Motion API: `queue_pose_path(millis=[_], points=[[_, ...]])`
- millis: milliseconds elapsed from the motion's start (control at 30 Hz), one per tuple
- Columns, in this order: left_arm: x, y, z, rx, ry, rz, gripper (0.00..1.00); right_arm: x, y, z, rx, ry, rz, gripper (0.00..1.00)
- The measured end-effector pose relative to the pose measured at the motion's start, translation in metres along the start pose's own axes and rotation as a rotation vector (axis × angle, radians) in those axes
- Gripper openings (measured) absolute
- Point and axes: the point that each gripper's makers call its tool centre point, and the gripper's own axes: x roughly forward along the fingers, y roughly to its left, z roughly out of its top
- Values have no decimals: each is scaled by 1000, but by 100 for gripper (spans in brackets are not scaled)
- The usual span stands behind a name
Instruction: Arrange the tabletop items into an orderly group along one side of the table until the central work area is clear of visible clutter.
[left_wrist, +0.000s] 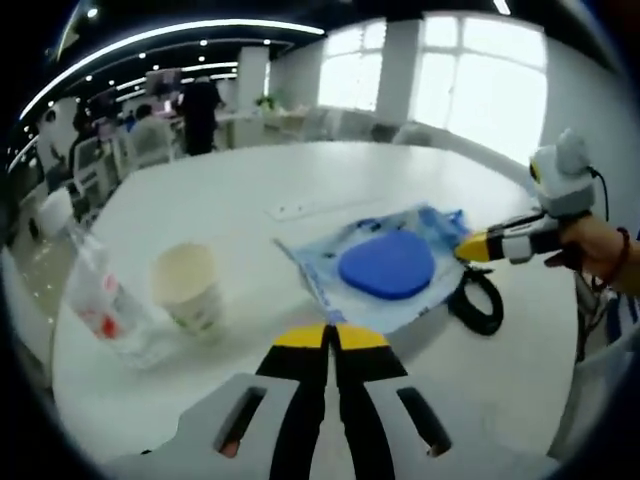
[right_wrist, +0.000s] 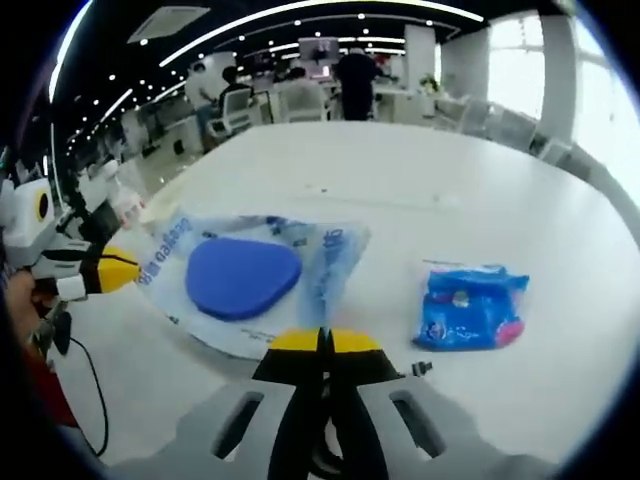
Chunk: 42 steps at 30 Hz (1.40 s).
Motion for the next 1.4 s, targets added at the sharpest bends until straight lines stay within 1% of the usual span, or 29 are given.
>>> queue_pose_path(millis=[100, 167, 233, 433, 500, 533, 567, 600, 700, 767, 867, 1000, 1133, 1300, 1400], points=[[7, 2, 2, -17, -6, 12, 0, 9, -7, 0, 41, 2, 5, 1], [12, 0, 3, -31, -9, 6, 0, 13, -12, 0, 52, 1, -1, 1], [18, -1, 1, -31, -5, 11, 0, 18, -17, 0, 65, 3, -1, 1], [33, 4, -4, -74, -4, 45, 0, 32, -24, -5, 121, 17, 25, 1], [37, 4, -6, -83, -6, 43, 0, 36, -26, -7, 120, 22, 26, 1], [38, 3, -5, -89, -13, 41, 0, 37, -27, -7, 125, 21, 25, 1], [39, 3, -3, -84, -31, 38, 0, 39, -28, -7, 119, 20, 25, 1], [40, 3, -3, -81, -33, 40, 0, 40, -28, -7, 117, 19, 26, 1], [46, 6, -9, -95, -15, 49, 0, 44, -29, -8, 122, 19, 36, 1], [48, 6, -12, -104, -13, 48, 0, 46, -30, -10, 116, 24, 41, 1], [51, 5, -16, -93, 1, 49, 0, 49, -31, -14, 131, 39, 50, 1], [53, 6, -19, -93, 4, 51, 0, 51, -32, -16, 135, 44, 53, 2], [54, 7, -20, -97, -2, 67, 0, 53, -34, -16, 158, 41, 60, 2], [56, 8, -25, -118, 3, 73, 0, 54, -36, -17, 203, 45, 51, 5], [57, 8, -28, -125, 3, 78, 0, 54, -37, -19, 185, 51, 45, 7]])
